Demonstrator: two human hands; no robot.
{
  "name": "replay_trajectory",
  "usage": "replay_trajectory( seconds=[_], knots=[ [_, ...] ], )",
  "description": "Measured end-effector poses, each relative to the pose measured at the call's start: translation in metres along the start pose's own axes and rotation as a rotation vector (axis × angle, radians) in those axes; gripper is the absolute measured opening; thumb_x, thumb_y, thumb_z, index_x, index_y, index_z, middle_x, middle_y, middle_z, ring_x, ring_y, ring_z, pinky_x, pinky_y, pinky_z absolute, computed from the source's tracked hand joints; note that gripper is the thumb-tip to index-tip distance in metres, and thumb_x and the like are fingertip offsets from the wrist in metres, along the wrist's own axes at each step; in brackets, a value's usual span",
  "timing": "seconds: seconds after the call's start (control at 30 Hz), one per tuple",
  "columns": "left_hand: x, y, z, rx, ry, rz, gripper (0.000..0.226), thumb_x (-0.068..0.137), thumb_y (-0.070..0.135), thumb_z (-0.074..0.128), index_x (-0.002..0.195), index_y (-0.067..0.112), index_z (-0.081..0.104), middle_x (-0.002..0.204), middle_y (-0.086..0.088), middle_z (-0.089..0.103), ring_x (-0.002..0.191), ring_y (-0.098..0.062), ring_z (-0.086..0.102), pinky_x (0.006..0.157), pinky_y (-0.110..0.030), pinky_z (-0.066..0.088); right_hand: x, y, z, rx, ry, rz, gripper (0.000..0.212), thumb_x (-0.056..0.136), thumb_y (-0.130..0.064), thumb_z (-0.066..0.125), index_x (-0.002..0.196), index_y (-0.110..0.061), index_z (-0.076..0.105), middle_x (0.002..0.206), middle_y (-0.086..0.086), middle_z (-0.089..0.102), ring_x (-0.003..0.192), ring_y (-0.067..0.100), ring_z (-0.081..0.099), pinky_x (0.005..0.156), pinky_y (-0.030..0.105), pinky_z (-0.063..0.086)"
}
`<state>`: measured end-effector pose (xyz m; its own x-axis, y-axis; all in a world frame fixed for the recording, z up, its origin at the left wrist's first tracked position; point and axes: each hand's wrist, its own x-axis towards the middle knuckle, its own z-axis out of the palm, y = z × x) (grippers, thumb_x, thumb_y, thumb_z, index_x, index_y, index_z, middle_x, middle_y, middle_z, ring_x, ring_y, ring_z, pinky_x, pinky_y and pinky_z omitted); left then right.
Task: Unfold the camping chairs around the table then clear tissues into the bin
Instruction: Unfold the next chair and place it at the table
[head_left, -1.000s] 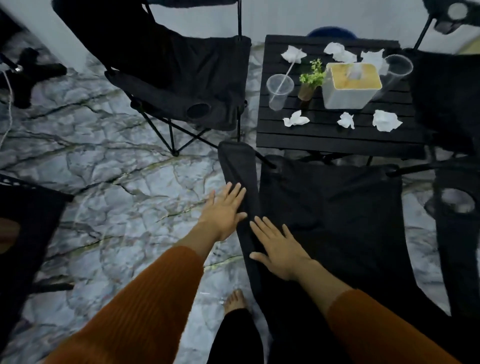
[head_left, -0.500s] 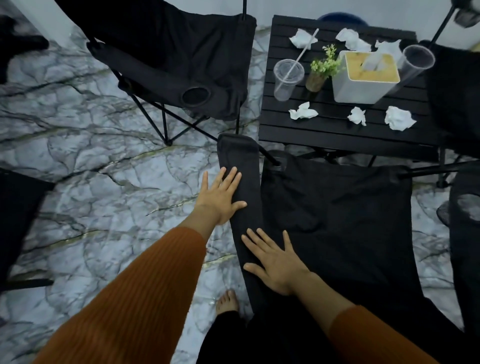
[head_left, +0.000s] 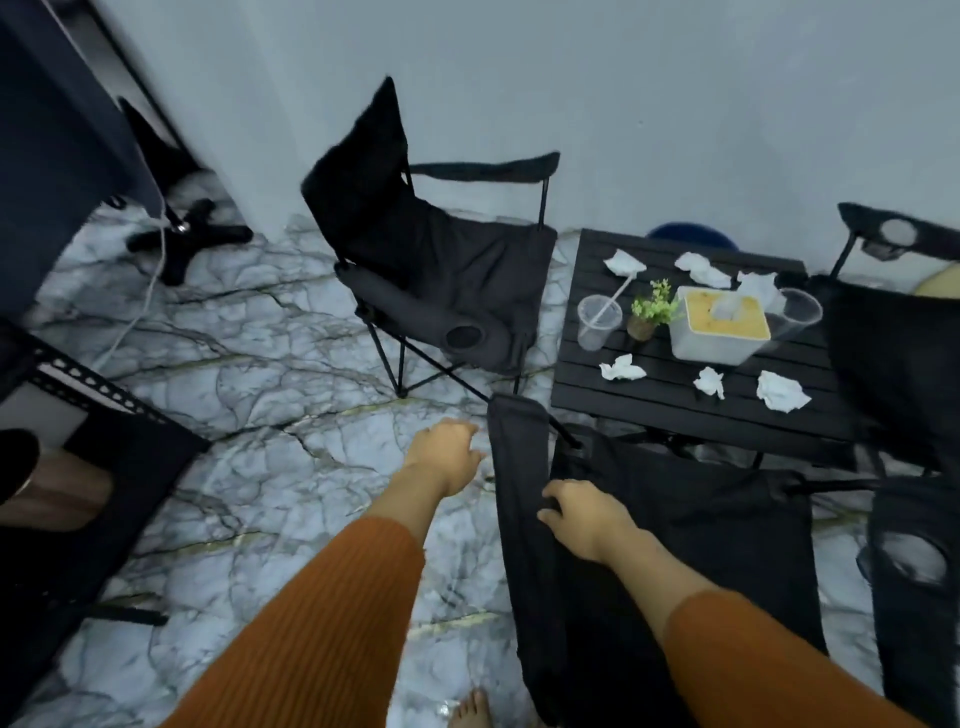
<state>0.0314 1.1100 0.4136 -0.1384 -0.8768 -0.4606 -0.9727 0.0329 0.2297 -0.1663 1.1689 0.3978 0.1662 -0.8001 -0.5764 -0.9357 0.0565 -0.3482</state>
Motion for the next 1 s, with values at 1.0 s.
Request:
replay_trajectory(
  seconds=[1.0],
  knots=[
    [-0.077,-0.240,-0.211,0.010,0.028,-0.191,0.051,0.098,0.035,0.046,0.145,0.017,0.037,0.147,-0.011,0.045,0.131,-0.030,0.047,0.105,-0.040,0.043,0.021,-0.265,-0.111,0.020,0.296,-0.052,0.051,0.096,-0.033,0.048,0.142,-0.014,0.037,0.142,0.011,0.044,0.128,0.030,0.043,0.100,0.043,0.045]
  ],
)
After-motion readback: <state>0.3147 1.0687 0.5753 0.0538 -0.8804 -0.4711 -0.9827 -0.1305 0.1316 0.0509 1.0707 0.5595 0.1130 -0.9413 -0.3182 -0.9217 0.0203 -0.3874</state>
